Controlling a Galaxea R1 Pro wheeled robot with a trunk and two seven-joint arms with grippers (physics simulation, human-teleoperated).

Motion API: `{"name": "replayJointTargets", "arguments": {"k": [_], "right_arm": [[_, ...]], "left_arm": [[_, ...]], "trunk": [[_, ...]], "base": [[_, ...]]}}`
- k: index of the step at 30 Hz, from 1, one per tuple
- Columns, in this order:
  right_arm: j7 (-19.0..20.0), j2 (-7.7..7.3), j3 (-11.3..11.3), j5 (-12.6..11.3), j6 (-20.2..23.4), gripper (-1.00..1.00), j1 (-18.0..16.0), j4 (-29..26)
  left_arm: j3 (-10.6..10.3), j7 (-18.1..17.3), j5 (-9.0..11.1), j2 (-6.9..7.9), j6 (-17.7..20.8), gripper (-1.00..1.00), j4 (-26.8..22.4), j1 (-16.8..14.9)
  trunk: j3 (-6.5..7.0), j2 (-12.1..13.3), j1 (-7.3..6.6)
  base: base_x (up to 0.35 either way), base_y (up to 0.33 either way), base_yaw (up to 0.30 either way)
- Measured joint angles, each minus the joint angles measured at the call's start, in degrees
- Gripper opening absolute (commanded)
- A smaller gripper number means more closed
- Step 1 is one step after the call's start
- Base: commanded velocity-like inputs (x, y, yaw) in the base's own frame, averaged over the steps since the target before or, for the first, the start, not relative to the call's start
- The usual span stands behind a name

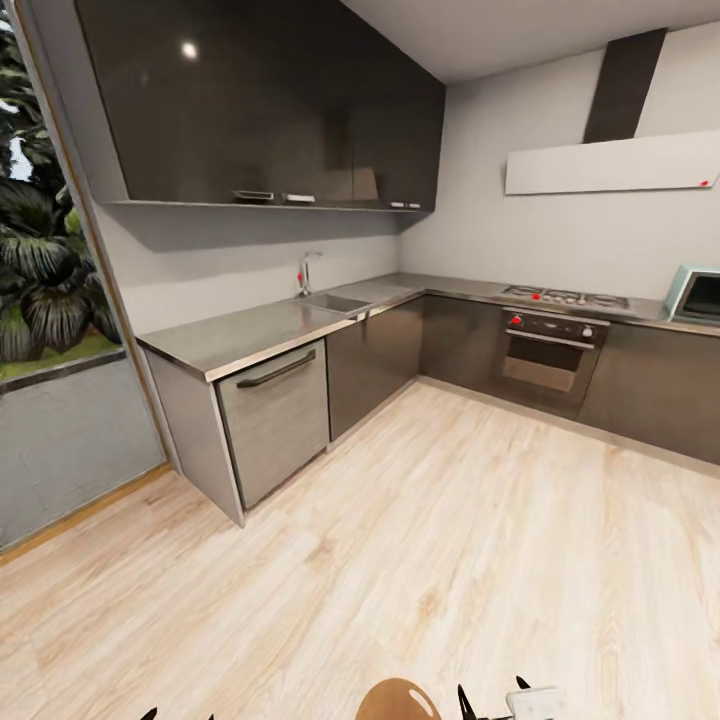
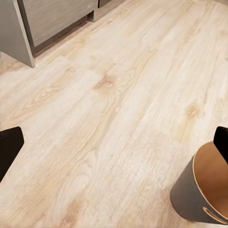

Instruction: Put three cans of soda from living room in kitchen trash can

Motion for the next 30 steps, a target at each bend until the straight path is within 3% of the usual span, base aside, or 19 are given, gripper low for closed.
{"name": "replayJointTargets", "arguments": {"k": [12, 15, 16, 18, 19, 23, 24, 30], "right_arm": [[0.3, -0.02, 0.0, -0.4, 0.3, 1.0, -0.1, 0.0], [0.4, -0.01, 0.0, -0.5, 2.9, 1.0, -0.8, -0.1], [0.4, -0.01, 0.0, -0.5, 5.0, 1.0, -1.3, -0.1], [0.6, -0.01, -0.1, -0.6, 14.1, 1.0, -3.8, -0.1], [1.1, 0.0, -0.2, -1.8, 27.8, 1.0, -8.2, 0.3], [0.9, -0.07, -0.3, -4.8, 39.2, 1.0, -16.3, 5.2], [0.9, -0.11, -0.4, -5.3, 43.0, 1.0, -20.0, 8.5], [0.8, -0.13, -0.4, -5.9, 51.6, 1.0, -33.4, 22.6]], "left_arm": [[0.0, 0.1, 0.0, -0.09, -0.2, 1.0, 0.2, 0.0], [0.0, 0.0, -0.1, -0.1, -0.2, 1.0, 0.2, 0.0], [0.0, 0.0, -0.1, -0.11, -0.2, 1.0, 0.2, 0.0], [-0.1, 0.0, -0.1, -0.11, -0.2, 1.0, 0.2, 0.0], [-0.2, -0.1, -0.2, -0.12, -0.2, 1.0, 0.2, 0.0], [-0.3, 0.0, -0.3, -0.12, -0.1, 1.0, 0.7, 0.0], [-0.3, 0.0, -0.3, -0.12, -0.1, 1.0, 0.9, 0.0], [-0.4, 0.0, -0.3, -0.14, -0.1, 1.0, 1.3, 0.0]], "trunk": [[-0.03, 0.0, 0.0], [-0.03, 0.0, 0.0], [-0.03, 0.0, 0.0], [-0.03, 0.0, 0.0], [-0.03, 0.0, 0.0], [-0.03, 0.0, 0.0], [-0.02, 0.0, 0.0], [-0.03, 0.0, 0.0]], "base": [[0.016, 0.011, 0.004], [0.0, 0.0, 0.0], [0.0, 0.0, 0.0], [0.0, 0.0, 0.0], [0.0, 0.0, 0.0], [0.0, 0.0, 0.0], [0.0, 0.0, 0.0], [0.0, 0.0, 0.0]]}}
